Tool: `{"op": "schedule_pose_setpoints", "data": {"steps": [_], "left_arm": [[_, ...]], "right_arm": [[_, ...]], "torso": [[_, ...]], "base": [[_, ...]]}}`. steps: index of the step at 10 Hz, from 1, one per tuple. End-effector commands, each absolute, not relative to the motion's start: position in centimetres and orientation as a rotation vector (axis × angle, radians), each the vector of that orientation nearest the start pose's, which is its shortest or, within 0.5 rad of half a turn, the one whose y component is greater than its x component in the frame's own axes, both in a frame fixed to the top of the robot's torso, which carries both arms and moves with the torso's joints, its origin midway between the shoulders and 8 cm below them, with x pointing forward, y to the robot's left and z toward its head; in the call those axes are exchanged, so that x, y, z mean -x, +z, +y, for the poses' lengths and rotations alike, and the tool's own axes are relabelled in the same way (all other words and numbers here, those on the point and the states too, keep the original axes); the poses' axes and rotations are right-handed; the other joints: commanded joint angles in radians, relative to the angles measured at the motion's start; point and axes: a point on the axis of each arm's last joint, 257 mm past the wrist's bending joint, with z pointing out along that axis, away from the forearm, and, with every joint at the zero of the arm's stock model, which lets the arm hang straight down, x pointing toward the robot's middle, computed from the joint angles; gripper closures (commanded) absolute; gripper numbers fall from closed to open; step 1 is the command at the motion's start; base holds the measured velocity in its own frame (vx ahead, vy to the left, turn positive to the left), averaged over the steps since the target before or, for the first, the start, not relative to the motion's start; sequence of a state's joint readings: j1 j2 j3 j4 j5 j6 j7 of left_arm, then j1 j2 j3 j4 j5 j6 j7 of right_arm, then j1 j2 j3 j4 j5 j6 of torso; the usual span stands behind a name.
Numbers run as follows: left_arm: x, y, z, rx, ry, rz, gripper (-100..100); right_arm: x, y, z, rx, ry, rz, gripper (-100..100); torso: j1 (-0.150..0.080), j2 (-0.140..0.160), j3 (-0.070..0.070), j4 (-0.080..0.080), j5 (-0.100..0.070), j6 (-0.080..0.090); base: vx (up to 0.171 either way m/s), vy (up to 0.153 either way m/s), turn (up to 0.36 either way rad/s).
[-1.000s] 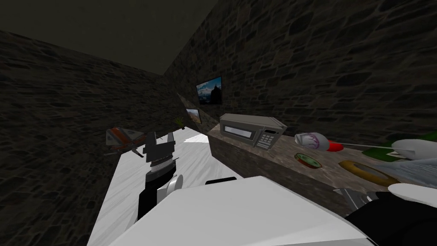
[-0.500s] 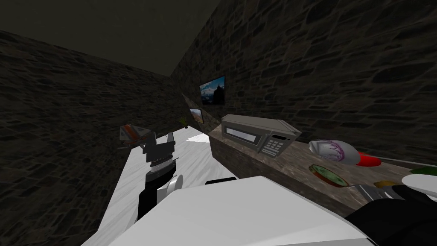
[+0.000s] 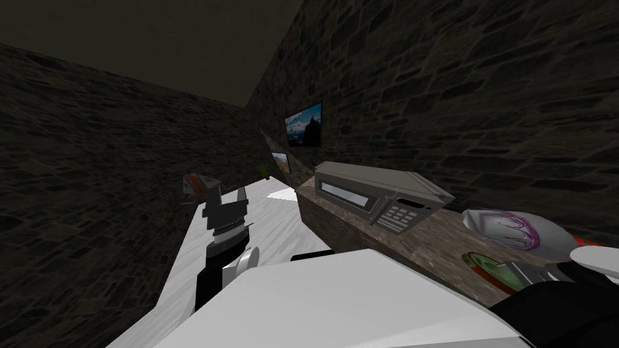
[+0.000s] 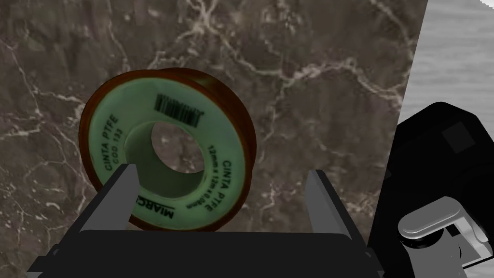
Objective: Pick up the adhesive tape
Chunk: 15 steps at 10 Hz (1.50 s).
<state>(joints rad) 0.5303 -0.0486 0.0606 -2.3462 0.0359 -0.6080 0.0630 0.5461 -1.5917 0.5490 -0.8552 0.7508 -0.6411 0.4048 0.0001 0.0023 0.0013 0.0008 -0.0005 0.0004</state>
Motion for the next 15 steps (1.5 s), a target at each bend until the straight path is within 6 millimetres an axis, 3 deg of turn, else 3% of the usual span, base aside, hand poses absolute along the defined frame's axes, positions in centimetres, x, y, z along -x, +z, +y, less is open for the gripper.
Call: {"op": "schedule_pose_setpoints", "data": {"steps": [1, 4, 5, 6, 10, 11, 12, 15], "left_arm": [[-30.2, 6.3, 30.3, 0.598, -1.337, 0.434, 0], [-30.2, 6.3, 30.3, 0.598, -1.337, 0.434, 0], [-30.2, 6.3, 30.3, 0.598, -1.337, 0.434, 0], [-30.2, 6.3, 30.3, 0.598, -1.336, 0.434, 0], [-30.2, 6.3, 30.3, 0.598, -1.336, 0.434, 0], [-30.2, 6.3, 30.3, 0.598, -1.336, 0.434, 0], [-30.2, 6.3, 30.3, 0.598, -1.336, 0.434, 0], [-30.2, 6.3, 30.3, 0.598, -1.336, 0.434, 0]], "right_arm": [[-1.7, -32.2, -77.6, 1.158, -0.425, 2.970, -100], [-0.2, -33.3, -77.4, 1.076, -0.425, 3.008, -100], [-0.5, -33.0, -77.4, 1.090, -0.426, 3.001, -100], [-0.5, -33.0, -77.4, 1.086, -0.427, 3.002, 100], [-0.5, -33.0, -77.4, 1.088, -0.428, 3.002, 100], [-0.5, -33.0, -77.4, 1.088, -0.428, 3.002, 0], [-1.1, -32.6, -77.5, 1.125, -0.425, 2.986, 100], [-2.9, -31.2, -77.7, 1.224, -0.426, 2.938, 100]], "torso": [[0.000, 0.000, 0.000, 0.000, 0.000, 0.000], [-0.002, 0.006, 0.004, 0.002, 0.000, 0.001], [-0.002, 0.005, 0.003, 0.001, -0.001, 0.001], [-0.002, 0.002, 0.001, 0.001, -0.001, 0.002], [-0.003, -0.002, -0.001, 0.000, -0.002, 0.002], [-0.003, -0.002, -0.001, 0.000, -0.002, 0.002], [-0.003, -0.002, -0.001, 0.000, -0.002, 0.002], [0.000, -0.009, -0.005, -0.002, -0.001, 0.004]], "base": [[-0.134, -0.020, 0.289], [-0.120, -0.033, 0.220], [-0.034, -0.008, 0.025], [-0.007, -0.001, -0.006], [0.000, 0.000, 0.000], [0.000, 0.000, 0.000], [0.068, 0.019, -0.221], [0.132, 0.028, -0.284]]}}
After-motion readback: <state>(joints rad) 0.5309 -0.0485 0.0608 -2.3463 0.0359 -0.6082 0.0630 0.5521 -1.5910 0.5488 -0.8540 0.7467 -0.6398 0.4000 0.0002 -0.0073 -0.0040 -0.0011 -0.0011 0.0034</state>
